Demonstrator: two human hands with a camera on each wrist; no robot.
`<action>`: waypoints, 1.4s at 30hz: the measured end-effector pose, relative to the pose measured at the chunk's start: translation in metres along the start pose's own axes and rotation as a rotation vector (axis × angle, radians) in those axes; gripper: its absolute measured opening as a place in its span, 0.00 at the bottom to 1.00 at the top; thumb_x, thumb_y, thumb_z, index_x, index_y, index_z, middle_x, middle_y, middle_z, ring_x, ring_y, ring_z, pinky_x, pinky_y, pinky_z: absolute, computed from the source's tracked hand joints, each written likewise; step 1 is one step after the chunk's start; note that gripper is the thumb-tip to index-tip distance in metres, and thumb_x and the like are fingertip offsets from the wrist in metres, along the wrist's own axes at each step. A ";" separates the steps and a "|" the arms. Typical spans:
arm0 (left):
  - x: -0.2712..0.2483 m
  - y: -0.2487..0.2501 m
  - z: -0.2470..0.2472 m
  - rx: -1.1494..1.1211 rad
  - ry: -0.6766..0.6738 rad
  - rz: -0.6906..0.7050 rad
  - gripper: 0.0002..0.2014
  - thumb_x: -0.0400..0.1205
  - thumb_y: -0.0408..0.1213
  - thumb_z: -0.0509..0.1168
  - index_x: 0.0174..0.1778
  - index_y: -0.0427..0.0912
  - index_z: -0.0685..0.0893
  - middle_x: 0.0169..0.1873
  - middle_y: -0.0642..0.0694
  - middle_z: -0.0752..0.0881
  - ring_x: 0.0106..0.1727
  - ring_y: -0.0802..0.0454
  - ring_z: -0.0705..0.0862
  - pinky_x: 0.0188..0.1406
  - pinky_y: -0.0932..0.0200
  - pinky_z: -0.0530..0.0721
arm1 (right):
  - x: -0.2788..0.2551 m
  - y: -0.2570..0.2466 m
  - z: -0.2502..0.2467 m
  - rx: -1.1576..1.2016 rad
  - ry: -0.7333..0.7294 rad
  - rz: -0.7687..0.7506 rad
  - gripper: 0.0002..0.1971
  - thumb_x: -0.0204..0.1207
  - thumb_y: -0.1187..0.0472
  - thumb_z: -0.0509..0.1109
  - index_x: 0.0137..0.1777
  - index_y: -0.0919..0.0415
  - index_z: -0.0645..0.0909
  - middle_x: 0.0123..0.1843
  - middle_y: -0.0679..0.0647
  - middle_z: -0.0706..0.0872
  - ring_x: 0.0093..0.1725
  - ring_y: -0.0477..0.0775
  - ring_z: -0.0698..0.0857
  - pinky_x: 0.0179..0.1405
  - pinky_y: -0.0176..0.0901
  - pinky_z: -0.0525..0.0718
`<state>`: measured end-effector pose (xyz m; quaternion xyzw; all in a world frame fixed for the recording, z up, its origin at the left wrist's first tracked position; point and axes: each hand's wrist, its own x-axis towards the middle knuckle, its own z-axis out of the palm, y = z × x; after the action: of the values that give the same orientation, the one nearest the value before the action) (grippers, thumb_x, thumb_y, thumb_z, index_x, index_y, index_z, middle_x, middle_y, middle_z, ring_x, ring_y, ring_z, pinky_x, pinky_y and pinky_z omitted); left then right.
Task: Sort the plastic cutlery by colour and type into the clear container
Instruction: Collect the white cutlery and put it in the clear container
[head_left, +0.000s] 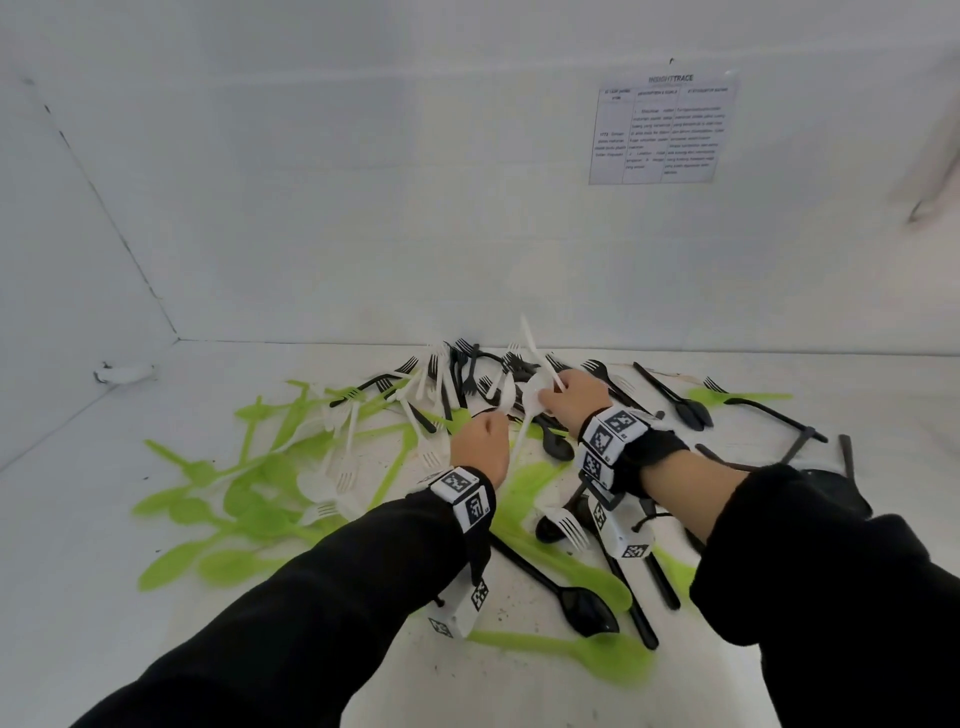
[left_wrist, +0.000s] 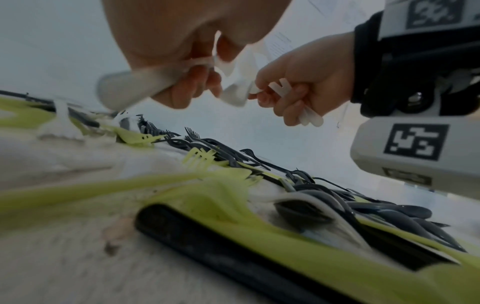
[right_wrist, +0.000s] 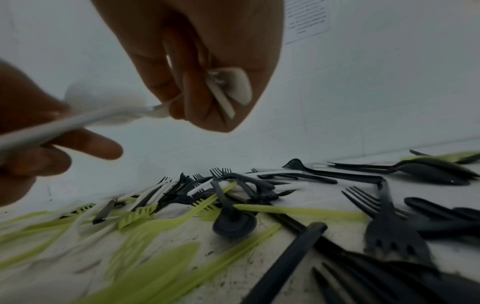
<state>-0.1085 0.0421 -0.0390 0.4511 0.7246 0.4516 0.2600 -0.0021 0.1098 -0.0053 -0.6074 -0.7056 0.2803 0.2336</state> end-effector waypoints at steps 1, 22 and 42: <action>-0.001 0.003 -0.001 -0.016 0.003 -0.019 0.19 0.87 0.35 0.49 0.49 0.32 0.85 0.45 0.35 0.83 0.46 0.47 0.75 0.40 0.59 0.65 | 0.000 0.001 -0.003 -0.005 -0.003 -0.017 0.10 0.77 0.60 0.65 0.35 0.61 0.73 0.40 0.57 0.78 0.42 0.55 0.75 0.41 0.39 0.69; -0.031 0.025 0.031 -0.504 -0.226 -0.218 0.13 0.87 0.33 0.56 0.36 0.38 0.75 0.30 0.44 0.77 0.21 0.57 0.79 0.22 0.61 0.84 | -0.009 0.011 -0.011 0.189 -0.031 -0.031 0.16 0.80 0.58 0.63 0.65 0.65 0.75 0.59 0.60 0.84 0.60 0.60 0.81 0.52 0.39 0.72; -0.046 0.019 0.034 -0.659 -0.009 -0.351 0.07 0.85 0.35 0.61 0.50 0.36 0.83 0.42 0.40 0.86 0.47 0.42 0.86 0.51 0.44 0.85 | -0.043 0.040 0.001 0.203 -0.142 -0.143 0.12 0.76 0.56 0.70 0.56 0.59 0.82 0.35 0.44 0.78 0.44 0.49 0.81 0.47 0.38 0.77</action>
<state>-0.0525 0.0192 -0.0391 0.2139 0.6056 0.6072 0.4677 0.0325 0.0712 -0.0324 -0.5076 -0.7298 0.3754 0.2625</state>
